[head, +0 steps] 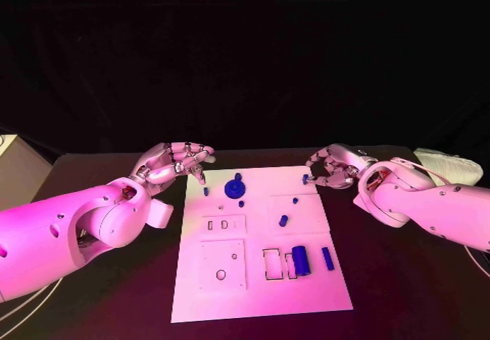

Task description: Assemble the parts on the task board

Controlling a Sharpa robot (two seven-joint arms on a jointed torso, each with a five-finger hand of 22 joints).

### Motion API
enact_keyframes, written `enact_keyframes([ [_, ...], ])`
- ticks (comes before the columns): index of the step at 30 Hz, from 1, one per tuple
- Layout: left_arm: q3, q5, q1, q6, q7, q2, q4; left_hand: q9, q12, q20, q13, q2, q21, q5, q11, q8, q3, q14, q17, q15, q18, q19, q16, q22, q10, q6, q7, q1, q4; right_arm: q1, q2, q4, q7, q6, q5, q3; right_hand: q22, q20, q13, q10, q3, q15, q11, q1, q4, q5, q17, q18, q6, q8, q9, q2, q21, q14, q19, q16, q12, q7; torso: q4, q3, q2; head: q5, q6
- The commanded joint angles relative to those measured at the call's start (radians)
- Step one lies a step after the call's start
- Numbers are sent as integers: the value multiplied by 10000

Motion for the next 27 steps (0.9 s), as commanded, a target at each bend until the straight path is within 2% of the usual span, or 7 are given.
enact_keyframes([
  [1, 3, -62, -3, 276, 82, 5, 12, 13, 57, 0, 12, 73, 66, 46, -4, -12, -11, -35, -11, -6, 151, -93, -38, 11, 78, -41, 132, 50, -68, -47, -37, -266, 1009, 353, 78, -5, 1909, 4, 1245, 83, -31, 13, 4, 92, -62, 39, 1586, -128, 16, -57, -13, -60, 63, 795, 416, 47, 39, -54, 19, 13, 11, -64, 8],
  [4, 3, -72, -7, 286, 76, 7, 6, 15, 64, -1, 16, 75, 69, 46, -6, -10, -9, -33, -11, -8, 151, -95, -37, 12, 84, -39, 130, 54, -71, -96, -47, -467, 1119, 335, 40, -7, 1922, 2, 1253, 89, -40, 12, 3, 94, -63, 45, 1600, -132, 7, -65, -15, -78, 78, 799, 427, 55, 46, -55, 31, 10, 5, -70, -17],
  [11, 2, -79, -14, 301, 67, 27, -8, 16, 69, -2, 19, 75, 73, 46, -8, -10, -6, -29, -11, -10, 152, -96, -36, 14, 86, -40, 128, 60, -75, -198, 99, -765, 1193, 412, 12, -9, 1942, -1, 1277, 108, -60, 12, 1, 115, -68, 53, 1624, -138, -42, -99, -27, -118, 99, 805, 443, 68, 68, -56, 17, -13, 9, -56, -61],
  [15, 2, -80, -15, 301, 63, 41, -21, 17, 71, -3, 20, 74, 75, 46, -8, -10, -5, -27, -11, -11, 152, -96, -35, 15, 84, -41, 128, 62, -77, -282, 218, -870, 1187, 553, 13, -11, 1936, -2, 1272, 104, -80, 14, 1, 117, -63, 50, 1618, -136, -71, -119, -34, -138, 89, 804, 436, 65, 62, -56, 43, -14, 5, -68, -93],
  [18, 2, -80, -16, 298, 60, 36, -29, 17, 71, -3, 20, 75, 78, 47, -8, -10, -3, -24, -10, -13, 153, -97, -34, 16, 81, -43, 127, 65, -79, -355, 314, -957, 1173, 586, 15, -13, 1939, -2, 1277, 108, -81, 14, 1, 120, -63, 50, 1620, -137, -73, -121, -34, -139, 93, 805, 439, 66, 67, -56, 25, -23, 1, -37, -130],
  [23, 2, -80, -16, 301, 54, 25, -40, 17, 71, -3, 20, 75, 78, 47, -8, -10, -3, -24, -10, -13, 153, -97, -34, 16, 81, -43, 127, 65, -79, -425, 497, -1130, 1114, 529, 64, -15, 1960, -4, 1312, 137, -28, 12, -3, 169, -53, 65, 1642, -143, -36, -111, -27, -58, 115, 810, 455, 79, 99, -59, 24, -16, 8, -36, -154],
  [27, 2, -80, -16, 307, 49, 26, -38, 17, 71, -3, 20, 75, 78, 47, -8, -10, -3, -24, -10, -13, 153, -97, -34, 16, 81, -43, 127, 65, -79, -447, 655, -1317, 1059, 478, 143, -15, 1966, -7, 1325, 148, 19, 9, -4, 196, -48, 70, 1650, -145, -7, -102, -22, -4, 120, 812, 459, 83, 111, -60, 30, -26, 0, -39, -184],
])
